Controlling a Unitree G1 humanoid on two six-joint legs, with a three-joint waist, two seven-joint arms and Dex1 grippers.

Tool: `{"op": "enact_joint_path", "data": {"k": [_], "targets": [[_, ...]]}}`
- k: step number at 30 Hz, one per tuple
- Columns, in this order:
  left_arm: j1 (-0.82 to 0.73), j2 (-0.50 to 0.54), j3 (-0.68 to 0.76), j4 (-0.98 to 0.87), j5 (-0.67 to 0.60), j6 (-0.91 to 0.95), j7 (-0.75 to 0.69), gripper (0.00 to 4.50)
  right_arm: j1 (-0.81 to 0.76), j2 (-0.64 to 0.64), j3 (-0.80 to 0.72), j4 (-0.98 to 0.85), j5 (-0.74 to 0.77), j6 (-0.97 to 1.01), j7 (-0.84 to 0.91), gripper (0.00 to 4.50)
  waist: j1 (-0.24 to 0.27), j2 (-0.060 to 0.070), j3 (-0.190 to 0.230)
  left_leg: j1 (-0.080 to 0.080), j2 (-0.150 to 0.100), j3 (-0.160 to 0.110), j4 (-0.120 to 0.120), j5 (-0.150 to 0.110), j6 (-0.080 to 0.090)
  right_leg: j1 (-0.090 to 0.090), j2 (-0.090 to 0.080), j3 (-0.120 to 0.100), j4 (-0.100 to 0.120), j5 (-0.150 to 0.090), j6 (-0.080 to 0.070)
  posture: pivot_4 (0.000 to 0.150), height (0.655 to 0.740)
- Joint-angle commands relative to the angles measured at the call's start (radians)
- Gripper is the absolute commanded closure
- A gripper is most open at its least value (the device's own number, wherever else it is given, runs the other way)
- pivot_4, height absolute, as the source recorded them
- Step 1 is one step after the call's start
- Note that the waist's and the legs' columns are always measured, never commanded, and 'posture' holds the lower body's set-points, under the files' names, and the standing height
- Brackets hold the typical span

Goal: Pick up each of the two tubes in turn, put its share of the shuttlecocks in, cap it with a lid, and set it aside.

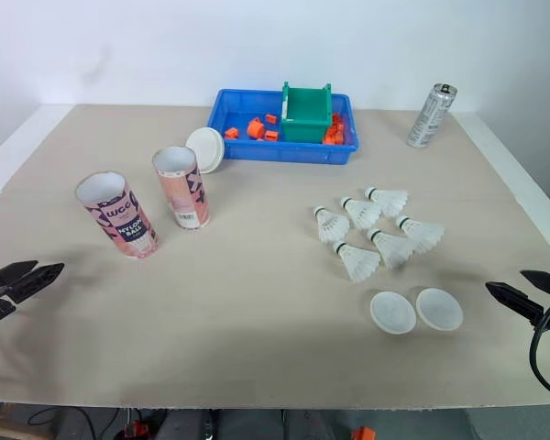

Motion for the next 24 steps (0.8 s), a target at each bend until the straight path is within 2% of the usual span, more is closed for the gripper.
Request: {"op": "enact_joint_path", "data": {"k": [1,14,20,24], "targets": [[0.0,0.003,0.029,-0.004,-0.002,-0.018,-0.005,0.0,-0.015,-0.029,-0.017,-0.004,0.008,-0.012,0.007,0.07,0.0,0.0,0.0,0.0,0.0,0.0,0.0,0.0,0.0,0.0,0.0,0.0,0.0,0.0,0.0,0.15,0.7355],[0.003,0.006,0.025,0.005,0.005,-0.026,-0.017,0.0,-0.025,-0.026,-0.028,-0.059,0.035,0.018,0.006,0.07,0.0,0.0,0.0,0.0,0.0,0.0,0.0,0.0,0.0,0.0,0.0,0.0,0.0,0.0,0.0,0.15,0.7355],[-0.053,-0.008,-0.029,0.148,0.104,-0.233,-0.083,0.0,-0.031,-0.014,-0.06,-0.279,0.136,0.127,0.008,0.07,0.0,0.001,-0.001,0.001,0.0,0.0,0.0,0.0,0.0,0.0,0.0,0.0,0.0,0.0,0.0,0.15,0.7355],[-0.052,-0.038,-0.065,0.137,0.157,-0.384,-0.133,0.0,-0.029,0.009,-0.076,-0.5,0.238,0.231,-0.017,0.07,0.002,0.001,-0.001,0.0,0.001,0.0,0.0,0.0,0.0,0.0,0.001,0.0,0.0,0.0,0.0,0.15,0.7355]]}}
